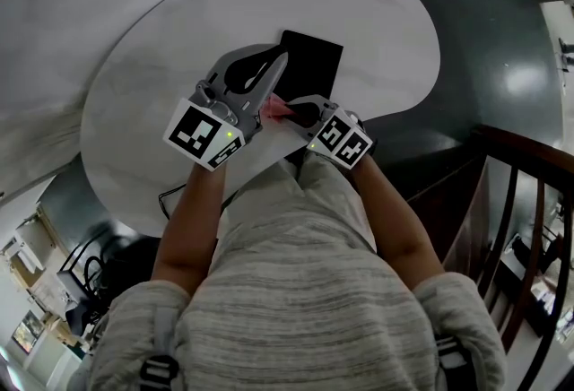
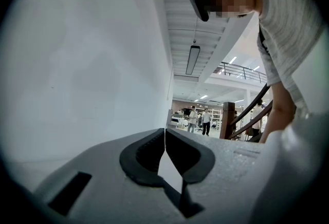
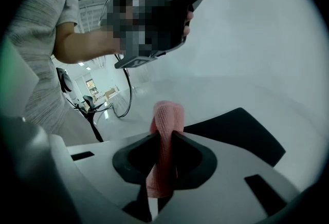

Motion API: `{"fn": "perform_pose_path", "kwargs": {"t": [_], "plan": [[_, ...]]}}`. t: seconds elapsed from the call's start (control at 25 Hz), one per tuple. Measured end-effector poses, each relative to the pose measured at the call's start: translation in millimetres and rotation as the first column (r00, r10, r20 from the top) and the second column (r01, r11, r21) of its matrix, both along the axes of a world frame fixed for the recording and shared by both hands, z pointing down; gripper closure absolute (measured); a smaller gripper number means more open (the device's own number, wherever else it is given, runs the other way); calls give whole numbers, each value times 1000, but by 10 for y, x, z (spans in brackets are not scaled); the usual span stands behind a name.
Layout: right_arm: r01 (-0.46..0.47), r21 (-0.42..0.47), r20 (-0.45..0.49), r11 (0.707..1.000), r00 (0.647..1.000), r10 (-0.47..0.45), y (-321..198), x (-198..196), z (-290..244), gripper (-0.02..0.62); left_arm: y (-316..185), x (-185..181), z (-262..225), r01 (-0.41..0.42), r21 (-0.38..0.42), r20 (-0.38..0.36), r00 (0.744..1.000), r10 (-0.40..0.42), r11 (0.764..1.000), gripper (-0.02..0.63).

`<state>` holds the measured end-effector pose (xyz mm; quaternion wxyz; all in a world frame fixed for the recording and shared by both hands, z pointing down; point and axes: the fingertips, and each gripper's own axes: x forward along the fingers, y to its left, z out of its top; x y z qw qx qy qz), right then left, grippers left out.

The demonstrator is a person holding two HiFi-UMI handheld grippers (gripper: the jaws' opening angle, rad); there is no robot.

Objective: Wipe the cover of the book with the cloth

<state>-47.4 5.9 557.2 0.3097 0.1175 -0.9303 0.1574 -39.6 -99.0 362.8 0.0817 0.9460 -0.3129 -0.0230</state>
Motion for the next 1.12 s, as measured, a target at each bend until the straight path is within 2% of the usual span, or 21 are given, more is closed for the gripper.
{"fn": "perform_pose_path", "kwargs": {"t": [0.48, 0.76, 1.12], "plan": [[-150, 175, -98, 973, 981, 169, -1015, 721, -21, 543, -23, 239, 76, -33, -18, 11, 999, 33, 999, 589], [-218, 208, -156, 953, 955, 253, -1383, 950, 101, 543, -87, 279, 178, -48, -38, 14, 999, 49, 998, 589], [-224, 223, -183, 949, 946, 267, -1457, 947, 198, 543, -117, 283, 254, -54, -50, 9, 998, 55, 997, 589]]}}
